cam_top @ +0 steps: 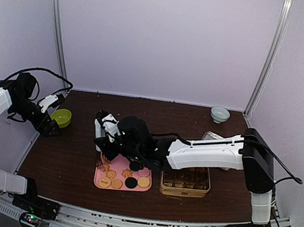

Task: Pack the cookies
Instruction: Pick up the fake cookies from the plate.

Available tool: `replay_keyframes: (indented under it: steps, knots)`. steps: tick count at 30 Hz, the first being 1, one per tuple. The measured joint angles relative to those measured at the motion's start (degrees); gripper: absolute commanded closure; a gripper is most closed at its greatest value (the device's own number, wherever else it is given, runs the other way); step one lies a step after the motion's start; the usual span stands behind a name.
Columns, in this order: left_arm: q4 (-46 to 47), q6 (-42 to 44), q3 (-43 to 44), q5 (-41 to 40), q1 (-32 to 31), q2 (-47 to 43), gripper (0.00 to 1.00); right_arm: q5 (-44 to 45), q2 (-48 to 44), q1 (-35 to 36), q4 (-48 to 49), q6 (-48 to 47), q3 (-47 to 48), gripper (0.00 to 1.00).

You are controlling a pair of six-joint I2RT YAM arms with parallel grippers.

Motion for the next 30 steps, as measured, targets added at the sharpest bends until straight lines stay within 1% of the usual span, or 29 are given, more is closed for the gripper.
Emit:
replay_keyframes:
  steps: [5,9,15,18,22,24,30]
  knots:
    - [-0.6,0.2,0.0,0.0,0.0,-0.2,0.02,0.0,0.0,0.0,1.5,0.0,-1.6,0.61]
    - [-0.8,0.3,0.0,0.0,0.0,-0.2,0.02,0.0,-0.3,0.0,5.2,0.3,-5.1,0.61]
    - [-0.9,0.3,0.0,0.0,0.0,-0.2,0.02,0.0,-3.6,0.3,8.3,1.0,-10.9,0.62]
    - [-0.9,0.3,0.0,0.0,0.0,-0.2,0.02,0.0,-5.2,0.8,8.8,0.9,-13.3,0.66]
    - [-0.9,0.3,0.0,0.0,0.0,-0.2,0.02,0.7,-6.4,1.7,8.5,0.4,-14.7,0.77]
    - [-0.9,0.3,0.0,0.0,0.0,-0.2,0.02,1.4,-6.6,2.2,8.1,0.0,-14.7,0.81]
    - [-0.9,0.3,0.0,0.1,0.0,-0.2,0.02,2.5,-6.7,2.6,5.9,-0.8,-13.5,0.86]
